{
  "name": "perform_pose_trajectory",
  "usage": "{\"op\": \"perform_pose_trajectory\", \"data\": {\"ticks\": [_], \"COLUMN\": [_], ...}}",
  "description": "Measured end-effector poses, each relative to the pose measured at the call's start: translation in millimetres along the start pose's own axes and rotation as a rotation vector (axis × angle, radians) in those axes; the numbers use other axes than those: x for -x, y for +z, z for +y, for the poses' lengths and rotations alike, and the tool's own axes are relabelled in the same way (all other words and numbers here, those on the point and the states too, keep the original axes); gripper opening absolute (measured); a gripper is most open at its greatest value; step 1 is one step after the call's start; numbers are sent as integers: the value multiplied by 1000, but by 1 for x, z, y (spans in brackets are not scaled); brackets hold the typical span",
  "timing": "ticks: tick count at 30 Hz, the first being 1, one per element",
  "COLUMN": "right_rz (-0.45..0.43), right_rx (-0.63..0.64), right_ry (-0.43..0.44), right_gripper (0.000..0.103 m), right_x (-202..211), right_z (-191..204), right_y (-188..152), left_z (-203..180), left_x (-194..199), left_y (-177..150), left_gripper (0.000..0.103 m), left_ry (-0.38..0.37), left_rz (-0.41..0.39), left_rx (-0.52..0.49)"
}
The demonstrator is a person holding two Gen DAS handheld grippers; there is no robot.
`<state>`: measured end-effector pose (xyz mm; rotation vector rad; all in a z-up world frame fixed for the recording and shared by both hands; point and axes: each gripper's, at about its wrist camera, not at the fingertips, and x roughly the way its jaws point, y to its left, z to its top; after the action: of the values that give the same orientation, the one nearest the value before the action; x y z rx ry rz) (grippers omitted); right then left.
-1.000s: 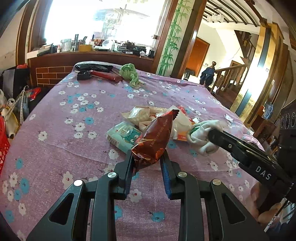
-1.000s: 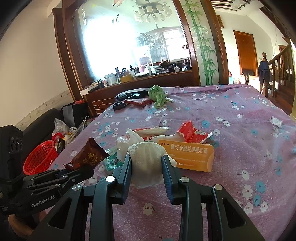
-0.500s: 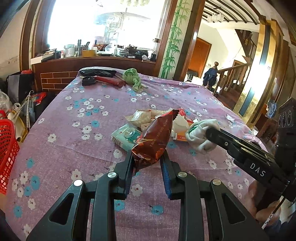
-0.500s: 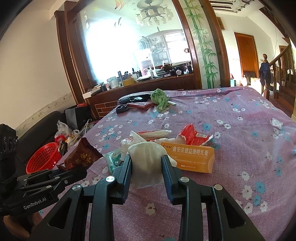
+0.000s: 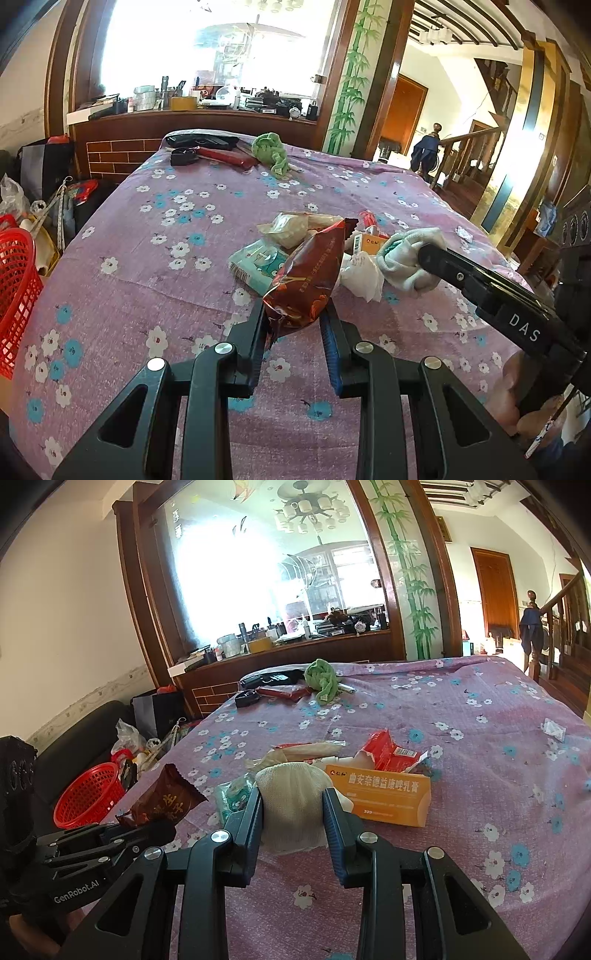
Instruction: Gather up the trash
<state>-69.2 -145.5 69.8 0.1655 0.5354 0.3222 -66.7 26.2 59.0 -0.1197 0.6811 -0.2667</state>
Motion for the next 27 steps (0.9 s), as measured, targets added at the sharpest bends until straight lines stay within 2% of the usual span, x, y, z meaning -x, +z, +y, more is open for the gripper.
{"op": "perform_pose_trajectory", "data": {"ticks": [15,27], "right_rz": [12,10], "right_rx": [1,9], "right_ry": [2,-29], "right_gripper": [34,34], "right_x": [-2,-4], "right_z": [1,1], "right_y": [0,0], "left_z": [-6,-7], "left_x": [-1,18], "left_y": [-1,-4], "left_gripper": [27,27], "left_ry": [-9,-6], "left_rz": [5,-8], "left_rx": [1,0]}}
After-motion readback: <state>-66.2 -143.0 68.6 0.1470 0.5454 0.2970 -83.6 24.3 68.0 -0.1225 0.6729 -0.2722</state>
